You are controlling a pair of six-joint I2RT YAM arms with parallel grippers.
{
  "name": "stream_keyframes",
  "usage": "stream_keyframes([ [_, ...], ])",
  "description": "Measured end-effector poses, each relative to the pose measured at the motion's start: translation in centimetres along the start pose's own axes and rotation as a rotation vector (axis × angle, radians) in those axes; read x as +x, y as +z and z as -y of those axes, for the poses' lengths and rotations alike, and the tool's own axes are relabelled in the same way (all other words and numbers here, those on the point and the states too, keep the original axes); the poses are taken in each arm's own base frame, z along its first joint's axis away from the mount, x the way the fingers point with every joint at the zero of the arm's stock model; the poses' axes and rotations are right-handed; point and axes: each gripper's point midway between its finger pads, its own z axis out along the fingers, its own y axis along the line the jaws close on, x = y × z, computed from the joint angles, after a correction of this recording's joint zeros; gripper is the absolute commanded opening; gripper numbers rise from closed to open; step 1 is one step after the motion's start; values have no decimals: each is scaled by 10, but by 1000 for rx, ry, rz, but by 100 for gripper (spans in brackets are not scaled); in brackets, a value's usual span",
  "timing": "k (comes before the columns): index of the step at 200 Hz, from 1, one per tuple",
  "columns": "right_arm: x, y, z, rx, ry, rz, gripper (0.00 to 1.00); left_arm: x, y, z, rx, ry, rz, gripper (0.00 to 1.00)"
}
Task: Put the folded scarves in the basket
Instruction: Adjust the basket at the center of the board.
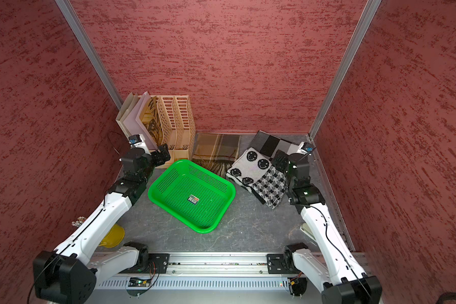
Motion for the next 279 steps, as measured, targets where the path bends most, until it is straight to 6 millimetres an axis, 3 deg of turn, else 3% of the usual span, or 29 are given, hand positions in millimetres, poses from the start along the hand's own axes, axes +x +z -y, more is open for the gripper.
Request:
stream_keyframes([
  [11,22,-2,3,23,-20,-99,98,14,8,-17,-41,-23,-84,76],
  [39,65,-11,-2,36,-80,-282,95,47,26,-54,-130,-63,-266,70],
  [62,92,-17,-5,39,-93,-378,89,71,31,-47,-111,-33,-372,73],
  [89,110,-20,11,92,-76,-425,88,86,35,-37,-88,6,-442,79],
  [139,121,-13,22,142,-44,-458,91,91,60,-47,-119,20,-498,77],
  [162,122,-10,20,138,-36,-463,91,106,76,-44,-103,48,-551,73],
  [199,125,-7,17,130,-34,-472,91,129,82,-37,-76,128,-612,69],
  [224,130,-4,19,129,-35,-479,91,132,79,-35,-70,164,-611,57],
  [245,135,-2,21,136,-41,-493,91,135,76,-35,-72,191,-617,39],
  [279,137,1,20,131,-40,-495,88,142,62,-31,-78,231,-618,31],
])
